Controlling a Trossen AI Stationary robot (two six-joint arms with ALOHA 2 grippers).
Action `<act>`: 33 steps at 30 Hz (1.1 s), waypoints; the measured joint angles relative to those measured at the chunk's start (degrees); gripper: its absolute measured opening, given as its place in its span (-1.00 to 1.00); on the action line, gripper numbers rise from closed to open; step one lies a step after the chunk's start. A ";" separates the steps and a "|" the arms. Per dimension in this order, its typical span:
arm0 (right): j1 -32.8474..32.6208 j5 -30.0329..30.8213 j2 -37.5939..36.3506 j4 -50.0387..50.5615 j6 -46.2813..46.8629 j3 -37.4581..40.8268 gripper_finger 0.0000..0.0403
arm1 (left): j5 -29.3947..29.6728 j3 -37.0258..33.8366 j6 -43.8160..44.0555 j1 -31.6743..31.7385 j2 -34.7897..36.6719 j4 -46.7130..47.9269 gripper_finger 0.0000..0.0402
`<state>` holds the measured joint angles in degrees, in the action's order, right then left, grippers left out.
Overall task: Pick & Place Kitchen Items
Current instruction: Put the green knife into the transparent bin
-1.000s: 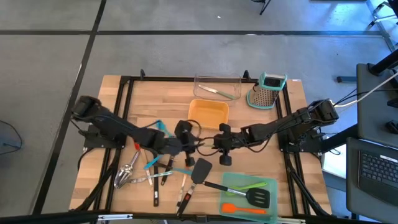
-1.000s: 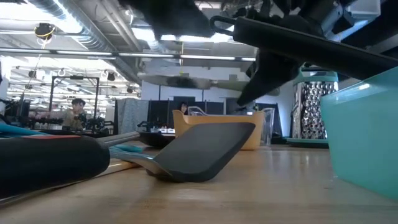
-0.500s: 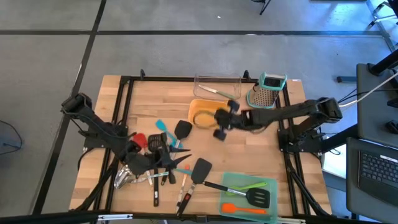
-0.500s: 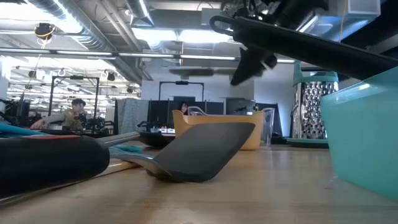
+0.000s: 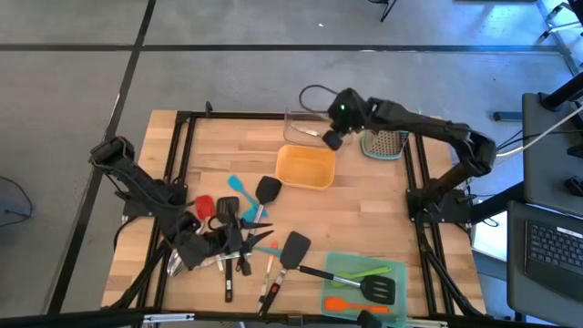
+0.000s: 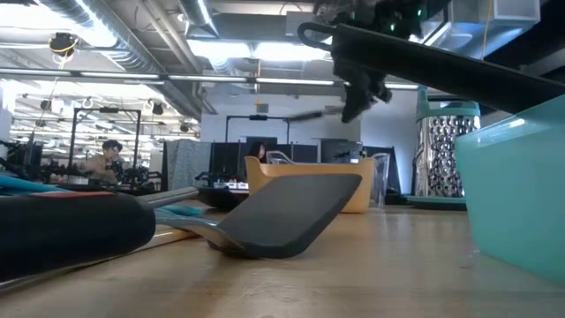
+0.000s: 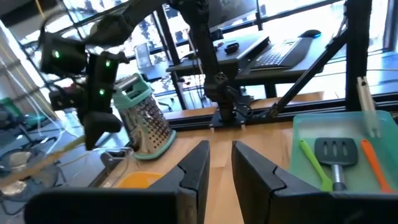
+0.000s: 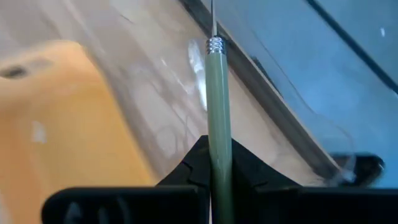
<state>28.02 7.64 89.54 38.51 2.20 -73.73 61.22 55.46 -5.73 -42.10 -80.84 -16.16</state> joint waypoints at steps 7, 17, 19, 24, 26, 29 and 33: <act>4.50 -4.46 5.76 2.97 -5.97 0.02 -0.89 | 2.38 0.00 -1.08 -0.29 -0.04 -0.38 -0.70; 3.77 -2.84 14.34 2.11 -10.38 0.04 -0.89 | 2.33 0.00 -0.55 -0.69 -0.02 -0.38 -0.70; 4.18 -2.36 15.51 1.02 -10.02 0.07 -0.89 | 2.33 0.00 -0.20 -1.11 -0.02 -0.36 -0.70; 5.16 -2.27 17.60 -0.93 -8.76 0.07 -0.89 | 2.37 0.00 -0.14 -2.17 -0.02 -0.37 -0.70; 5.57 -2.28 17.88 -1.25 -7.44 0.07 -0.89 | 2.36 0.00 -0.12 -2.26 -0.02 -0.38 -0.70; 6.32 -2.22 18.59 -0.97 -5.12 0.07 -0.89 | 2.38 0.00 -0.10 -2.26 -0.02 -0.38 -0.70; 7.32 -1.88 19.21 -0.68 -2.92 0.07 -0.89 | 2.40 0.00 -0.03 -2.23 -0.02 -0.36 -0.70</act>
<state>35.34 5.76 108.75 37.83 -0.71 -73.67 63.61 55.46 -5.76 -44.34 -80.86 -16.52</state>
